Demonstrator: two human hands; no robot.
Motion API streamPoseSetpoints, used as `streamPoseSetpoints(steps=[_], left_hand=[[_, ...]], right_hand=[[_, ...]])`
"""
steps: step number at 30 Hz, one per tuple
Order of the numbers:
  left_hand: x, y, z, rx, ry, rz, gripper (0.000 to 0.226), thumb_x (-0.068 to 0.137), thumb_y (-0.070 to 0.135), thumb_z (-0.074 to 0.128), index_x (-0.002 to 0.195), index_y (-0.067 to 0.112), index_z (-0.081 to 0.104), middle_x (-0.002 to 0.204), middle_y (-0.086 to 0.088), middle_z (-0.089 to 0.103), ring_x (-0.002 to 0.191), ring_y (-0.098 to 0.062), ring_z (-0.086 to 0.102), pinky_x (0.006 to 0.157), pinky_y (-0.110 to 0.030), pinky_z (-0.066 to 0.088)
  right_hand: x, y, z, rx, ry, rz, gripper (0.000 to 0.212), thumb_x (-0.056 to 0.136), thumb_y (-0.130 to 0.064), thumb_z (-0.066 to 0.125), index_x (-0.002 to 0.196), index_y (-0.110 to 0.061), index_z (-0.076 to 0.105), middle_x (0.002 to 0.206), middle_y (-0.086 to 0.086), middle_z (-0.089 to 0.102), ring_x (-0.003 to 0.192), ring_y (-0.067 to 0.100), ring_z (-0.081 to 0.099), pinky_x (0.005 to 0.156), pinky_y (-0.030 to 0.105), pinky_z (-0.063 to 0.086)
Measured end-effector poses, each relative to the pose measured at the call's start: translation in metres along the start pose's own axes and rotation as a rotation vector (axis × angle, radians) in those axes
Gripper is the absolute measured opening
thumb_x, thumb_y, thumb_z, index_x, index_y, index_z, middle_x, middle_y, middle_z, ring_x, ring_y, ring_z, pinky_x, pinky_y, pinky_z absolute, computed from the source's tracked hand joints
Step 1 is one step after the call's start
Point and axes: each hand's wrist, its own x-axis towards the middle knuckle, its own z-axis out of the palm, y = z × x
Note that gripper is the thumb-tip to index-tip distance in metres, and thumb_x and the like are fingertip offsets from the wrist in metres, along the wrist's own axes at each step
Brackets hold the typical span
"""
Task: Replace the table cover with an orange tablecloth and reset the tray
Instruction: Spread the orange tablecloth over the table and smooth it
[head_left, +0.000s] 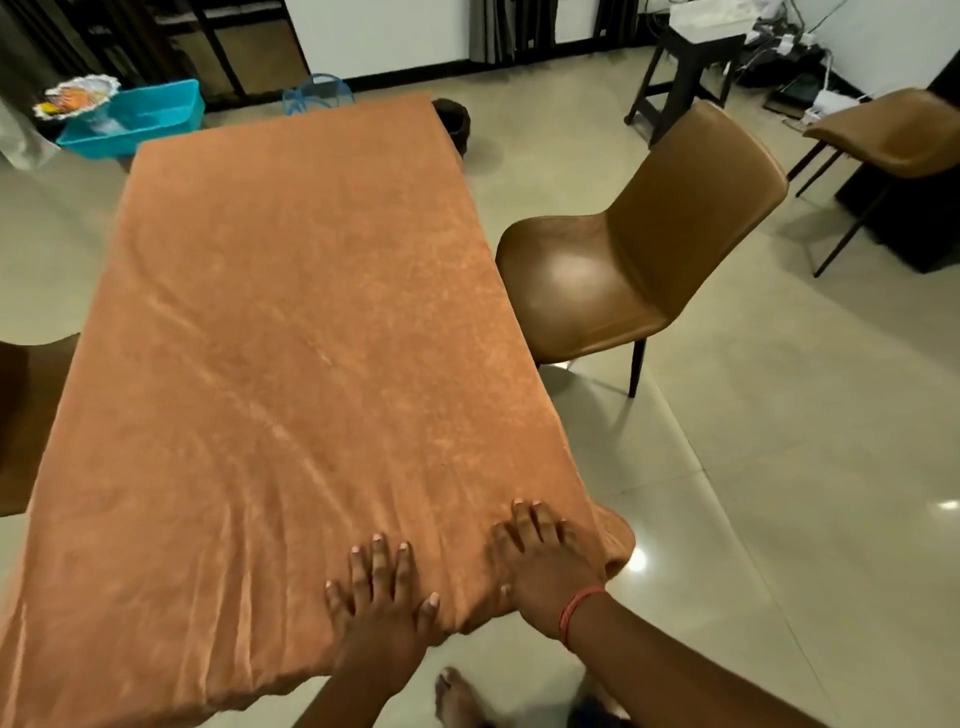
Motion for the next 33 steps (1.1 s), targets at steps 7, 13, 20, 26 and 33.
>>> streamPoseSetpoints(steps=[7, 13, 20, 26, 33], left_hand=[[-0.011, 0.002, 0.015, -0.071, -0.016, 0.023, 0.086, 0.09, 0.071, 0.01, 0.145, 0.013, 0.041, 0.154, -0.023, 0.033, 0.14, -0.05, 0.028, 0.103, -0.072, 0.018], [-0.025, 0.016, 0.015, -0.06, -0.093, 0.004, 0.087, 0.084, 0.077, 0.013, 0.141, 0.018, 0.038, 0.147, -0.024, 0.045, 0.13, -0.05, 0.045, 0.096, -0.068, 0.03], [-0.017, 0.065, -0.042, 0.055, -0.264, -0.085, 0.105, 0.073, 0.081, 0.011, 0.155, 0.017, 0.016, 0.163, -0.012, 0.011, 0.147, -0.033, 0.021, 0.115, -0.047, 0.029], [-0.006, 0.134, -0.03, 0.1, -0.355, 0.069, 0.083, 0.084, 0.067, 0.014, 0.156, 0.03, -0.003, 0.165, -0.011, -0.004, 0.151, -0.034, 0.007, 0.119, -0.049, 0.021], [-0.006, 0.142, -0.007, 0.101, -0.452, -0.008, 0.099, 0.069, 0.07, 0.025, 0.154, 0.036, -0.013, 0.164, -0.009, -0.016, 0.149, -0.037, -0.016, 0.121, -0.053, 0.008]], right_hand=[[-0.009, -0.006, 0.01, -0.006, -0.039, 0.047, 0.07, 0.103, -0.041, 0.038, 0.158, -0.02, 0.0, 0.164, 0.018, -0.017, 0.149, 0.043, -0.016, 0.118, 0.061, 0.001], [-0.016, 0.005, 0.006, -0.101, -0.157, -0.006, 0.076, 0.103, -0.046, 0.037, 0.159, -0.018, -0.006, 0.161, 0.022, -0.02, 0.148, 0.047, -0.016, 0.117, 0.064, 0.005], [-0.02, 0.03, 0.004, -0.177, -0.29, -0.107, 0.086, 0.098, -0.058, 0.04, 0.159, -0.015, -0.003, 0.161, 0.027, -0.016, 0.148, 0.049, -0.01, 0.116, 0.066, 0.002], [-0.036, 0.053, -0.005, -0.195, -0.124, -0.218, 0.073, 0.102, -0.047, 0.039, 0.158, -0.012, 0.01, 0.164, 0.023, 0.007, 0.151, 0.041, 0.008, 0.12, 0.06, 0.002], [-0.042, 0.082, 0.031, -0.13, -0.017, -0.254, 0.069, 0.103, -0.041, 0.037, 0.159, -0.014, 0.006, 0.165, 0.019, -0.001, 0.152, 0.039, -0.001, 0.119, 0.062, 0.003]])
